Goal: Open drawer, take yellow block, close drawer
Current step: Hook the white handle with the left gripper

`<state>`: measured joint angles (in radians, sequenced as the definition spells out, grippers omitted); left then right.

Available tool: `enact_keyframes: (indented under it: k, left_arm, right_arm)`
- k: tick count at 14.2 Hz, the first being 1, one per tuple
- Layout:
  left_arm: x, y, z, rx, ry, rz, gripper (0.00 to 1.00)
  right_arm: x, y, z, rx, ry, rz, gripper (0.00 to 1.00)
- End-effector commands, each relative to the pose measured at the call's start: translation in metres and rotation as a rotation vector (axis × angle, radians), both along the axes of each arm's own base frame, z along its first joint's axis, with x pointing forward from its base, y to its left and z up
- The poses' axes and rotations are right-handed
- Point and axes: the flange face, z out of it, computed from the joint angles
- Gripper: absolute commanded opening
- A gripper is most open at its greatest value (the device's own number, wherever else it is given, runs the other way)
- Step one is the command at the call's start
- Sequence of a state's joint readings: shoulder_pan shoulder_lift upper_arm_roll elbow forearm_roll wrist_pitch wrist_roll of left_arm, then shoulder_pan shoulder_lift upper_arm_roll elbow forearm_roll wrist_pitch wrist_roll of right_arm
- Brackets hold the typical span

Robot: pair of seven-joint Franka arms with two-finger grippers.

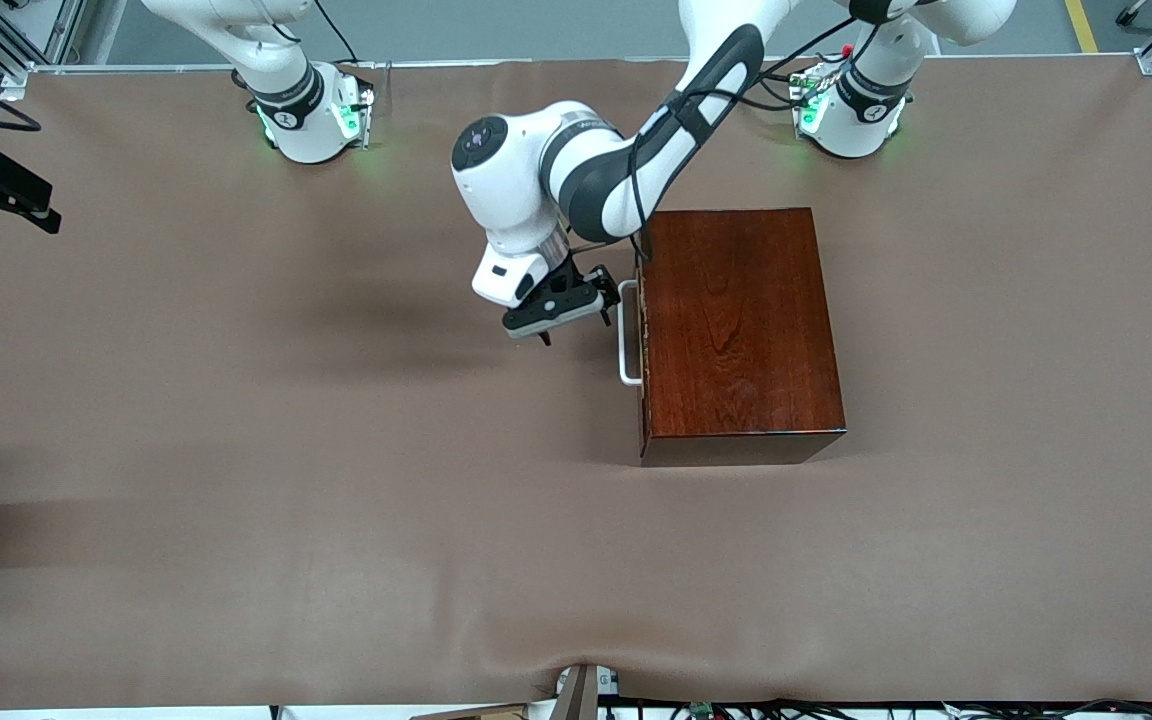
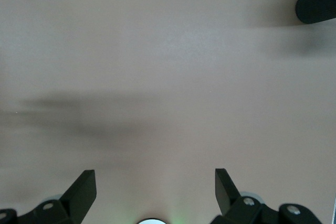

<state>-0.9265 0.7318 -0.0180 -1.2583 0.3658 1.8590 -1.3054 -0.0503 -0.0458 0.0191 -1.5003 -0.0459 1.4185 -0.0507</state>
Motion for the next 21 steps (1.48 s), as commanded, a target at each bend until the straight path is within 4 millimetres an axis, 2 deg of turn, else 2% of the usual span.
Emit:
enact_keyframes:
  k: [1, 5, 8, 10, 16, 21]
  left_arm:
    - [0.004, 0.005, -0.001, 0.056, -0.005, 0.03, 1.0]
    - [0.013, 0.013, -0.006, 0.076, 0.033, -0.019, 1.0]
    - [0.017, 0.017, -0.018, 0.101, 0.07, -0.081, 1.0]
    - [0.016, 0.017, -0.029, 0.107, 0.085, -0.08, 1.0]
    - [0.017, 0.012, -0.045, 0.093, 0.083, -0.093, 1.0]
    - [0.014, 0.002, -0.042, 0.015, 0.089, -0.084, 1.0]
  right_arm:
    - [0.0, -0.001, 0.006, 0.006, 0.0, -0.009, 1.0]
    - [0.0, -0.003, 0.005, 0.006, 0.003, -0.01, 1.0]
    - [0.0, -0.002, 0.005, 0.006, 0.002, -0.01, 1.0]
    - [0.0, -0.002, 0.005, 0.006, 0.002, -0.01, 1.0]
    - [0.0, -0.002, 0.005, 0.006, 0.004, -0.009, 1.0]
    - [0.0, -0.003, 0.005, 0.006, 0.004, -0.009, 1.0]
